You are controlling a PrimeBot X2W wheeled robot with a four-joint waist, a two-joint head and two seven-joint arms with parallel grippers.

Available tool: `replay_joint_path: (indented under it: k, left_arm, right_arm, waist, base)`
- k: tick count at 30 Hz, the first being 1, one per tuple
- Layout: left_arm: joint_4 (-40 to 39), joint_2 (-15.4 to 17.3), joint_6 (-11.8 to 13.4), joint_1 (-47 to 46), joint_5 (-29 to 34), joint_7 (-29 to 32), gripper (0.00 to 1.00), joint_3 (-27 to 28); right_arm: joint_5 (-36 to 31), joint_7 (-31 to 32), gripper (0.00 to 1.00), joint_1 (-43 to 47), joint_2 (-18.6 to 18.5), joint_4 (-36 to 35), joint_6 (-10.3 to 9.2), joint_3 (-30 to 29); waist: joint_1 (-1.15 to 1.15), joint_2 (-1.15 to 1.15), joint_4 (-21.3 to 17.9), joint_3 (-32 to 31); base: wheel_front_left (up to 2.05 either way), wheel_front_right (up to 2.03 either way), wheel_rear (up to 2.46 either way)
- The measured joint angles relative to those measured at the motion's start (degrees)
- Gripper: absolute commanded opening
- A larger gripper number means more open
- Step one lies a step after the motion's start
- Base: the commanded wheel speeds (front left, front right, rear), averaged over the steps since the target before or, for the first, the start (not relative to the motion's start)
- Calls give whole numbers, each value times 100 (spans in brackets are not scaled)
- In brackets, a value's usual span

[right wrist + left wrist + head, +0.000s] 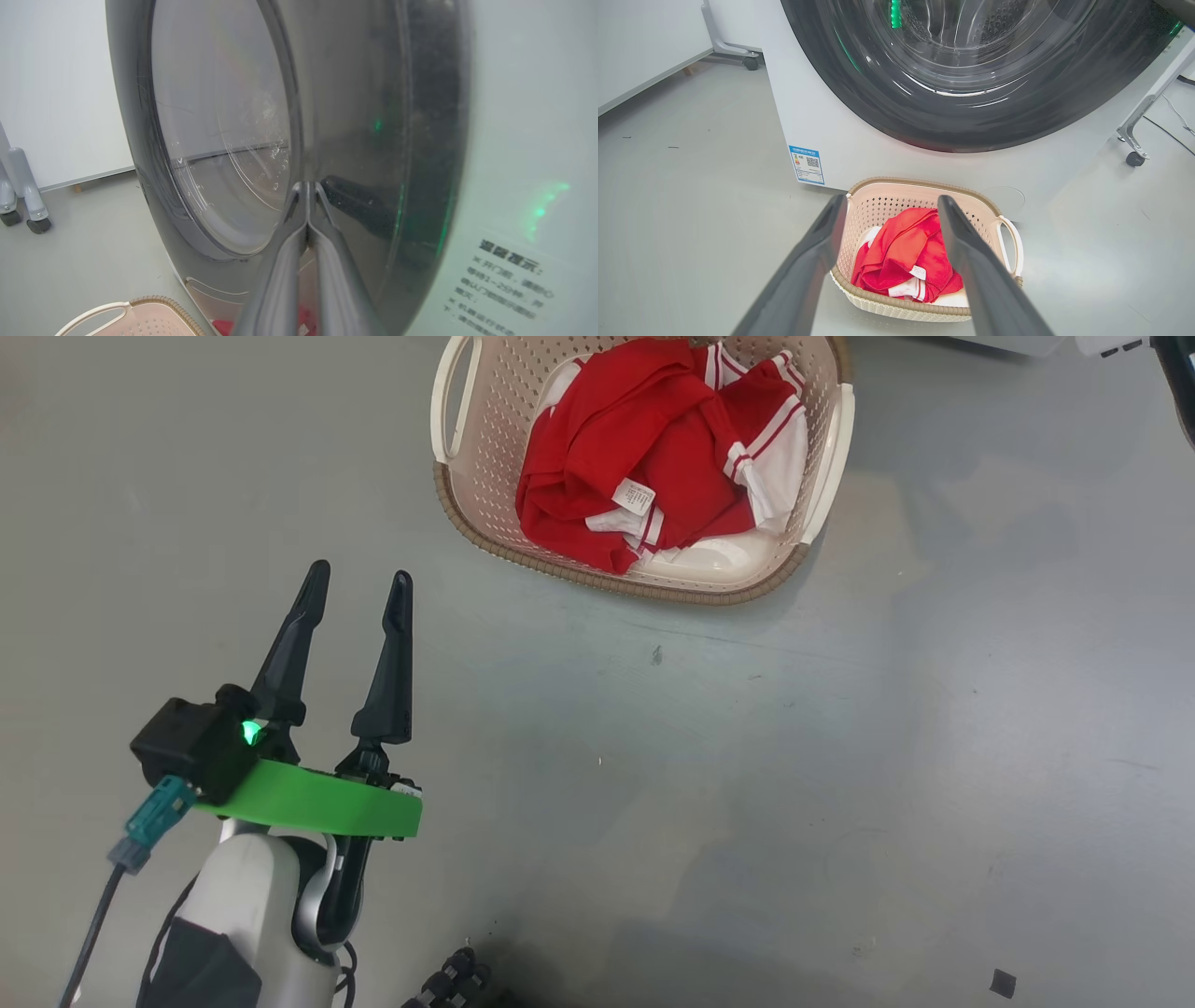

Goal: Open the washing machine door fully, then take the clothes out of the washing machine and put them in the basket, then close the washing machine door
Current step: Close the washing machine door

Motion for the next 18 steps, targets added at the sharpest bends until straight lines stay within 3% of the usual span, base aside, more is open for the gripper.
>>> replay_joint_path:
  k: [6,18]
  left_arm:
    - [0,-1,0,-21,-51,0,100,-22]
    - [131,-2,0,-109,-93,0,100,-5]
  right_arm:
    - [18,-73,0,-22,158,87,-127,-129]
    - [-4,-201,0,-84,246,403,-133,-9]
  waist:
    - [0,0,-4,32]
    - [0,0,-23,-57]
  base:
    - [0,0,0]
    - [0,0,0]
